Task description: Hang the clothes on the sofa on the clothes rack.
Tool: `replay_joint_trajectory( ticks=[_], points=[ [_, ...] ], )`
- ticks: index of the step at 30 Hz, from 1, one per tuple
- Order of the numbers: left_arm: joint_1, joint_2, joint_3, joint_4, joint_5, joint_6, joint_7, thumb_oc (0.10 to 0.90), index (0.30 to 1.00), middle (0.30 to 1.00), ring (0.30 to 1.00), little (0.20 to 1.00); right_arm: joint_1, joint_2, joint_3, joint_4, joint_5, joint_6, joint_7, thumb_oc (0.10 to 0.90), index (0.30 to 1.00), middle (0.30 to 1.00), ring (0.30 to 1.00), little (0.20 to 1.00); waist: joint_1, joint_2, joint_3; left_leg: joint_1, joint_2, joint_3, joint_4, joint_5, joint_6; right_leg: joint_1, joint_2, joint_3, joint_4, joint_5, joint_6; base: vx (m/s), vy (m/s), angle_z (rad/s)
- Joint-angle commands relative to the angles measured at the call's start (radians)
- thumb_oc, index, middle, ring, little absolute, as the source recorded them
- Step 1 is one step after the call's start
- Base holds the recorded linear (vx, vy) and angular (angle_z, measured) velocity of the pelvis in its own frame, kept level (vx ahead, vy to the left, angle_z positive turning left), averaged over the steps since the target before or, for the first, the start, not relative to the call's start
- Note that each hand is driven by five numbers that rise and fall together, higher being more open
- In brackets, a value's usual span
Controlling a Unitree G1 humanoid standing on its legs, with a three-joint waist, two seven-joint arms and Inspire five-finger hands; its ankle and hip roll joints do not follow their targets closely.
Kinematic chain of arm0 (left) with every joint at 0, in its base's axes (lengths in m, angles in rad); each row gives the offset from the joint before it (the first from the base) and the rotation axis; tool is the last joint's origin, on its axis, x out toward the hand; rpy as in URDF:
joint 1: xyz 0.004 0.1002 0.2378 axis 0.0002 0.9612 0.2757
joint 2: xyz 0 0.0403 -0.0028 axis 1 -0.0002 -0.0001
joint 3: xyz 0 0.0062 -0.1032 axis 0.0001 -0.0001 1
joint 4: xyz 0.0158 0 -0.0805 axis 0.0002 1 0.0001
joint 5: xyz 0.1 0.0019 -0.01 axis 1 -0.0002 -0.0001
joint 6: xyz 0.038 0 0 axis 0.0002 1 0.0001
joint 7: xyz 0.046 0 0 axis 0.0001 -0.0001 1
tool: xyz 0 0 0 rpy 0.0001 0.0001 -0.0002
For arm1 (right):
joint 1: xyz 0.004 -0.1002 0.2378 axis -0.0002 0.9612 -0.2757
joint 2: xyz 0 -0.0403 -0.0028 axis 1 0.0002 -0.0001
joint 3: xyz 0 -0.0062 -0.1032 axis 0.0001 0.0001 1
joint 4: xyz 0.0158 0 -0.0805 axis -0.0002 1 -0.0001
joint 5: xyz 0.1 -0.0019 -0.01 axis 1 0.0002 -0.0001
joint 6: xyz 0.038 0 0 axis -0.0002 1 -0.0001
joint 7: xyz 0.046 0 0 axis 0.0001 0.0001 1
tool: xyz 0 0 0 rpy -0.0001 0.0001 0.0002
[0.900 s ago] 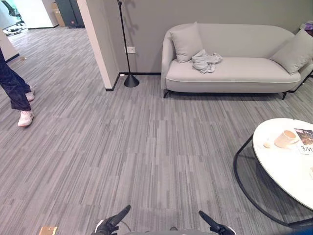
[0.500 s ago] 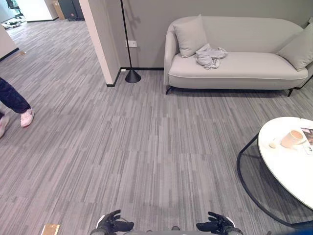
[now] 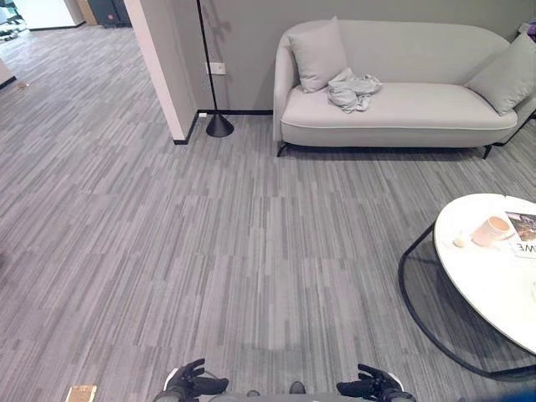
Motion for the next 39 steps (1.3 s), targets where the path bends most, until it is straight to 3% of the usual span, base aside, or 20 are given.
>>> replay_joint_trajectory(
  ticks=[1, 2, 3, 4, 8, 9, 10, 13, 14, 18, 20, 21, 22, 25, 26, 28, 33, 35, 38, 39],
  points=[
    [-0.073, 0.015, 0.016, -0.039, -0.032, -0.030, 0.014, 0.800, 0.900, 0.900, 0.900, 0.900, -0.014, -0.024, 0.015, -0.109, 0.043, -0.040, -0.024, 0.800, 0.900, 0.900, 0.900, 0.900, -0.012, -0.100, 0.076, -0.163, -0.077, -0.036, 0.288, -0.040, 0.010, 0.114, -0.058, 0.084, -0.150, 0.079, 0.032, 0.01, -0.076, -0.16],
    [-0.073, 0.015, 0.016, -0.039, -0.032, -0.030, 0.014, 0.800, 0.900, 0.900, 0.900, 0.900, -0.014, -0.024, 0.015, -0.109, 0.043, -0.040, -0.024, 0.800, 0.900, 0.900, 0.900, 0.900, -0.013, -0.097, 0.072, -0.173, -0.076, -0.038, 0.301, -0.046, 0.010, 0.111, -0.056, 0.083, -0.150, 0.079, 0.032, 0.00, -0.163, -0.07],
    [-0.081, 0.013, 0.008, -0.070, -0.054, -0.028, 0.020, 0.800, 0.900, 0.900, 0.900, 0.900, -0.020, -0.038, 0.022, -0.131, 0.039, -0.033, -0.040, 0.800, 0.900, 0.900, 0.900, 0.900, 0.004, -0.095, 0.120, -0.354, -0.126, -0.067, 0.564, 0.029, 0.029, 0.117, -0.047, 0.092, -0.147, 0.073, 0.013, 0.04, -0.115, -0.02],
    [-0.079, 0.010, 0.008, -0.065, -0.057, -0.027, 0.027, 0.800, 0.900, 0.900, 0.900, 0.900, -0.028, -0.040, 0.030, -0.135, 0.038, -0.032, -0.042, 0.800, 0.900, 0.900, 0.900, 0.900, 0.011, -0.101, 0.126, -0.400, -0.142, -0.063, 0.611, 0.023, 0.040, 0.124, -0.044, 0.102, -0.147, 0.058, 0.009, 0.16, -0.116, 0.02],
    [-0.064, 0.002, 0.026, -0.062, -0.087, -0.031, 0.023, 0.800, 0.900, 0.900, 0.900, 0.900, -0.025, -0.040, 0.035, -0.146, 0.037, -0.026, -0.043, 0.800, 0.900, 0.900, 0.900, 0.900, 0.046, -0.103, 0.109, -0.455, -0.158, -0.035, 0.420, 0.000, 0.046, 0.153, -0.039, 0.122, -0.150, 0.021, 0.018, 0.29, 0.034, -0.14],
    [-0.055, 0.001, 0.032, -0.060, -0.089, -0.029, 0.023, 0.800, 0.900, 0.900, 0.900, 0.900, -0.025, -0.040, 0.035, -0.157, 0.037, -0.028, -0.042, 0.800, 0.900, 0.900, 0.900, 0.900, 0.055, -0.101, 0.107, -0.444, -0.141, -0.029, 0.313, 0.040, 0.040, 0.167, -0.034, 0.129, -0.150, 0.011, 0.018, 0.48, 0.101, -0.13],
    [-0.042, 0.001, 0.032, -0.057, -0.079, -0.030, 0.017, 0.800, 0.900, 0.900, 0.900, 0.900, -0.036, -0.048, 0.048, -0.162, 0.029, -0.031, -0.044, 0.800, 0.900, 0.900, 0.900, 0.900, 0.074, -0.087, 0.101, -0.495, -0.095, -0.019, 0.065, 0.109, 0.027, 0.205, -0.011, 0.139, -0.150, -0.036, 0.015, 0.63, 0.140, -0.17],
    [-0.035, 0.011, 0.040, -0.031, -0.060, -0.030, 0.017, 0.800, 0.900, 0.900, 0.900, 0.900, -0.058, -0.045, 0.045, -0.146, 0.036, -0.039, -0.047, 0.800, 0.900, 0.900, 0.900, 0.900, 0.098, -0.097, 0.099, -0.575, -0.073, 0.045, -0.083, 0.146, 0.008, 0.284, -0.015, 0.178, -0.150, -0.080, 0.015, 0.56, 0.173, -0.11],
    [-0.026, 0.019, 0.055, -0.025, -0.059, -0.029, 0.015, 0.800, 0.900, 0.900, 0.900, 0.900, -0.059, -0.041, 0.046, -0.147, 0.031, -0.034, -0.040, 0.800, 0.900, 0.900, 0.900, 0.900, 0.111, -0.102, 0.086, -0.548, -0.065, 0.071, -0.083, 0.156, 0.013, 0.310, -0.033, 0.195, -0.150, -0.082, 0.021, 0.85, 0.345, -0.31],
    [-0.004, 0.033, 0.087, 0.019, -0.046, -0.031, 0.004, 0.800, 0.900, 0.900, 0.900, 0.900, -0.038, -0.029, 0.041, -0.134, -0.004, -0.029, -0.010, 0.800, 0.900, 0.900, 0.900, 0.900, 0.137, -0.130, 0.021, -0.481, -0.108, 0.016, -0.083, 0.273, 0.028, 0.325, -0.091, 0.211, -0.096, -0.012, 0.068, 0.59, 0.228, -0.79],
    [-0.001, 0.042, 0.086, 0.027, -0.038, -0.027, -0.004, 0.800, 0.900, 0.900, 0.900, 0.900, -0.023, -0.030, 0.033, -0.117, -0.011, -0.033, 0.005, 0.800, 0.900, 0.900, 0.900, 0.900, 0.141, -0.149, 0.002, -0.413, -0.142, 0.003, -0.083, 0.273, 0.052, 0.286, -0.132, 0.195, 0.115, 0.184, 0.138, 0.78, 0.290, -0.44],
    [-0.008, 0.050, 0.081, 0.005, -0.036, -0.023, -0.007, 0.800, 0.900, 0.900, 0.900, 0.900, -0.027, -0.031, 0.029, -0.117, -0.019, -0.029, 0.007, 0.800, 0.900, 0.900, 0.900, 0.900, 0.121, -0.125, 0.031, -0.294, -0.145, -0.013, -0.083, 0.230, 0.077, 0.176, -0.164, 0.126, 0.386, 0.342, 0.152, 0.58, 0.279, 0.18],
    [-0.008, 0.050, 0.081, 0.005, -0.036, -0.023, -0.007, 0.800, 0.900, 0.900, 0.900, 0.900, -0.027, -0.032, 0.029, -0.117, -0.019, -0.029, 0.007, 0.800, 0.900, 0.900, 0.900, 0.900, 0.122, -0.123, 0.030, -0.296, -0.142, -0.013, -0.083, 0.231, 0.077, 0.174, -0.162, 0.127, 0.386, 0.344, 0.152, 0.53, 0.330, 0.20],
    [-0.026, 0.061, 0.061, -0.010, -0.019, -0.024, 0.000, 0.800, 0.900, 0.900, 0.900, 0.900, -0.026, -0.033, 0.025, -0.142, -0.025, -0.033, 0.001, 0.800, 0.900, 0.900, 0.900, 0.900, 0.076, -0.082, 0.058, -0.189, -0.126, -0.028, -0.083, 0.174, 0.105, 0.034, -0.224, 0.013, 0.605, 0.371, 0.121, 0.46, 0.274, 0.64],
    [-0.046, 0.067, 0.045, -0.040, -0.010, -0.025, 0.002, 0.800, 0.900, 0.900, 0.900, 0.900, -0.014, -0.034, 0.009, -0.149, -0.019, -0.031, -0.006, 0.800, 0.900, 0.900, 0.900, 0.900, 0.034, -0.041, 0.076, -0.104, -0.094, -0.041, -0.083, 0.120, 0.107, -0.072, -0.263, -0.127, 0.611, 0.210, 0.077, 0.62, 0.130, 0.65],
    [-0.060, 0.069, 0.031, -0.068, 0.002, -0.031, 0.010, 0.800, 0.900, 0.900, 0.900, 0.900, -0.007, -0.040, -0.004, -0.146, -0.022, -0.030, -0.010, 0.800, 0.900, 0.900, 0.900, 0.900, -0.008, -0.025, 0.090, -0.028, -0.083, -0.058, -0.083, 0.065, 0.095, -0.153, -0.231, -0.218, 0.451, 0.139, 0.073, 0.77, 0.015, 0.32],
    [-0.079, 0.081, 0.020, -0.121, 0.087, -0.038, 0.020, 0.800, 0.900, 0.900, 0.900, 0.900, 0.001, -0.062, -0.036, -0.132, -0.033, -0.019, -0.026, 0.800, 0.900, 0.900, 0.900, 0.900, -0.063, -0.060, 0.111, 0.139, -0.077, -0.073, -0.083, -0.078, 0.034, -0.261, -0.157, -0.337, -0.150, 0.243, 0.174, 0.64, -0.176, 0.19],
    [-0.088, 0.083, 0.015, -0.116, 0.116, -0.041, 0.010, 0.800, 0.900, 0.900, 0.900, 0.900, -0.001, -0.067, -0.043, -0.130, -0.041, -0.024, -0.027, 0.800, 0.900, 0.900, 0.900, 0.900, -0.076, -0.067, 0.111, 0.192, -0.051, -0.070, -0.083, -0.118, 0.013, -0.331, -0.158, -0.356, -0.150, 0.224, 0.196, 0.79, -0.267, 0.24],
    [-0.065, 0.087, 0.012, -0.120, 0.133, -0.042, 0.005, 0.800, 0.900, 0.900, 0.900, 0.900, 0.001, -0.088, -0.047, -0.125, -0.043, -0.021, -0.026, 0.800, 0.900, 0.900, 0.900, 0.900, -0.087, -0.066, 0.070, 0.261, -0.008, -0.105, -0.083, -0.107, 0.002, -0.289, -0.108, -0.312, -0.150, 0.277, 0.161, 0.88, -0.287, 0.38],
    [-0.049, 0.081, 0.007, -0.103, 0.131, -0.040, 0.002, 0.800, 0.900, 0.900, 0.900, 0.900, 0.004, -0.099, -0.054, -0.120, -0.031, -0.029, -0.027, 0.800, 0.900, 0.900, 0.900, 0.900, -0.104, -0.044, 0.045, 0.281, 0.051, -0.091, 0.014, 0.002, -0.025, -0.235, -0.060, -0.247, -0.150, 0.293, 0.134, 0.84, -0.277, 0.43]
  ],
)
